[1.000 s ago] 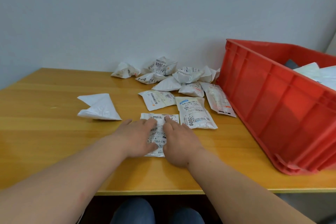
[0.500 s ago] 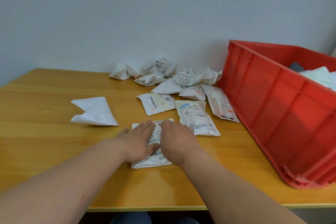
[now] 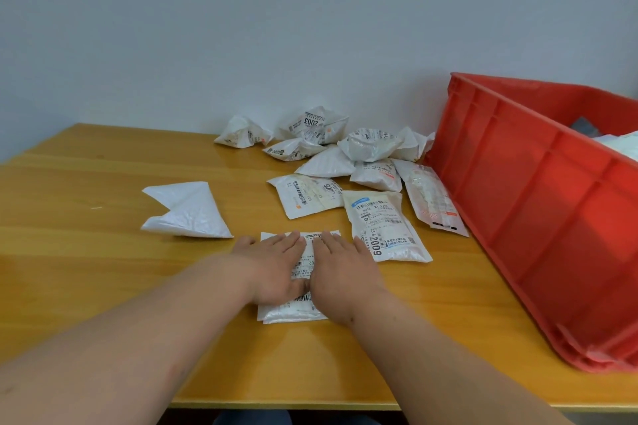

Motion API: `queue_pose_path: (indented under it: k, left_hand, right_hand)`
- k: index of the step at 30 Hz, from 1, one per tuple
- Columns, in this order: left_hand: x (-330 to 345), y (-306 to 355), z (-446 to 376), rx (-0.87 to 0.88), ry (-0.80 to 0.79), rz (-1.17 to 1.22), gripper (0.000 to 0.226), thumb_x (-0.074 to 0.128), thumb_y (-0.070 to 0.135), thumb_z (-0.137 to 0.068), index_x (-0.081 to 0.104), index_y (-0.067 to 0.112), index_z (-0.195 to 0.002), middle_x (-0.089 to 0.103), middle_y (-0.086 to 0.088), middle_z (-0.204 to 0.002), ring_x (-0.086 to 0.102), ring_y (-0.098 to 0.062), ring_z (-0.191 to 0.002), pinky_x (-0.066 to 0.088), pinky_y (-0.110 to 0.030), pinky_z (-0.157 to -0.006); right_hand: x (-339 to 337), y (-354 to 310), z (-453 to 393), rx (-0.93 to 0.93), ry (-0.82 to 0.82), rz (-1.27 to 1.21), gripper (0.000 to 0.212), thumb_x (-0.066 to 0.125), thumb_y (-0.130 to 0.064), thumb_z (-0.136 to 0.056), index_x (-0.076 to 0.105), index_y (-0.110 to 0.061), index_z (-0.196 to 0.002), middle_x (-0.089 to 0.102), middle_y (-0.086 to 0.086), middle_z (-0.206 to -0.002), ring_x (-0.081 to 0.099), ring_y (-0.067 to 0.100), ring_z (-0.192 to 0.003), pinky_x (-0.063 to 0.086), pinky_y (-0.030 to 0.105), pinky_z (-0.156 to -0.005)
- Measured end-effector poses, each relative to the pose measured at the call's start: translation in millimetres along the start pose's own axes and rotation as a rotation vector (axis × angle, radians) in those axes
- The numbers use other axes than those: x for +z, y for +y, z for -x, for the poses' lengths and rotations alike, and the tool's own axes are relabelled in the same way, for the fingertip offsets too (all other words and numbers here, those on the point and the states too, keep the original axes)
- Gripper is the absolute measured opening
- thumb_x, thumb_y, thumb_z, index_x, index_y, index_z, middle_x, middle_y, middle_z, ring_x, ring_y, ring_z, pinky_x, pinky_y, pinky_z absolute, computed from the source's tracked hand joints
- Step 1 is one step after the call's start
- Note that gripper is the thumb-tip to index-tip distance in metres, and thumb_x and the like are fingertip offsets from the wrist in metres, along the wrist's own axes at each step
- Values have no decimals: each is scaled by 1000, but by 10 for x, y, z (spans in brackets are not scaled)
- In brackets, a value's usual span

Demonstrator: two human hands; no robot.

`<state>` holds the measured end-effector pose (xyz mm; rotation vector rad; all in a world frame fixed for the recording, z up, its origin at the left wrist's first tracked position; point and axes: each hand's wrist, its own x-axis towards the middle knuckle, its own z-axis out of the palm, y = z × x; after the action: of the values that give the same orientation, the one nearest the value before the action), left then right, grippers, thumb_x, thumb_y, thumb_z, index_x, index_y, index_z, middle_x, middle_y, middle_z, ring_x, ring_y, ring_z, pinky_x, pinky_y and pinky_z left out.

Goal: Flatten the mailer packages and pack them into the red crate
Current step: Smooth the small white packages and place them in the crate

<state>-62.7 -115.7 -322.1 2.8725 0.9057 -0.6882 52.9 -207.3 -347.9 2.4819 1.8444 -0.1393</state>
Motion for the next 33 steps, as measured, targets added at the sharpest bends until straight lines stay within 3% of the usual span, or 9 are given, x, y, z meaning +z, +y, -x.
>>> queue_pose_path:
  k: [7,15,18,20,22,25,27,29,33]
  left_hand:
    - [137,4,-2,12,16,49,77,17,62,-99,-21,23,-153,-28,7,-159,-21,-13,-148,-10,-50,-119]
    - [69,-52,40,14,14,104,98,27,82,-84,-14,28,-154,-22,14,-160,-12,-8,-149,4,-47,-119]
    - [65,-27,108,3,94,76,102,30,85,-81,-12,29,-155,-19,12,-161,-7,-12,-150,3,-47,-120]
    - [85,7,138,1,194,68,99,35,82,-82,-5,30,-156,-13,10,-163,2,-15,-151,5,-44,-119]
    - [100,56,180,13,265,44,90,38,76,-86,5,31,-156,-1,7,-164,13,-14,-149,7,-43,-118]
    - [120,122,227,20,252,-11,81,33,68,-93,7,26,-157,3,7,-164,12,-11,-149,6,-43,-118]
    - [126,141,238,18,172,-20,79,26,66,-96,0,23,-157,-6,6,-164,2,-12,-151,3,-46,-120]
    - [123,139,237,15,99,-17,79,22,66,-97,-6,22,-156,-12,6,-164,-5,-12,-151,2,-48,-120]
    - [98,140,229,19,33,1,81,21,67,-96,-11,23,-155,-18,6,-162,-10,-12,-150,0,-49,-120]
  right_hand:
    - [-22,-19,21,3,0,-17,60,31,-29,-101,17,-11,-157,14,6,-165,7,21,-152,1,47,-123]
    - [-102,-28,-17,39,-63,-71,62,38,-30,-99,20,-14,-157,14,4,-165,8,18,-152,-2,49,-123]
    - [-124,-24,35,32,-38,-62,62,40,-34,-101,18,-15,-157,12,2,-165,7,19,-152,-4,52,-122]
    - [-157,-9,94,5,79,-36,53,43,-31,-100,32,-16,-150,25,4,-160,21,24,-147,6,50,-122]
    - [-187,-11,179,-56,161,31,40,49,-26,-96,50,-16,-134,45,5,-141,41,27,-130,22,43,-116]
    - [-163,-12,286,-83,118,61,29,50,-23,-94,57,-16,-121,56,4,-124,52,26,-114,31,38,-108]
    - [-115,1,315,-71,75,36,35,47,-24,-96,55,-16,-129,52,3,-138,49,25,-124,28,40,-112]
    - [-77,11,324,-58,29,20,46,43,-29,-99,45,-17,-144,37,3,-156,37,25,-139,19,45,-120]
    - [-76,3,346,-47,-24,25,56,41,-32,-101,28,-17,-154,21,0,-163,23,22,-148,7,49,-123]
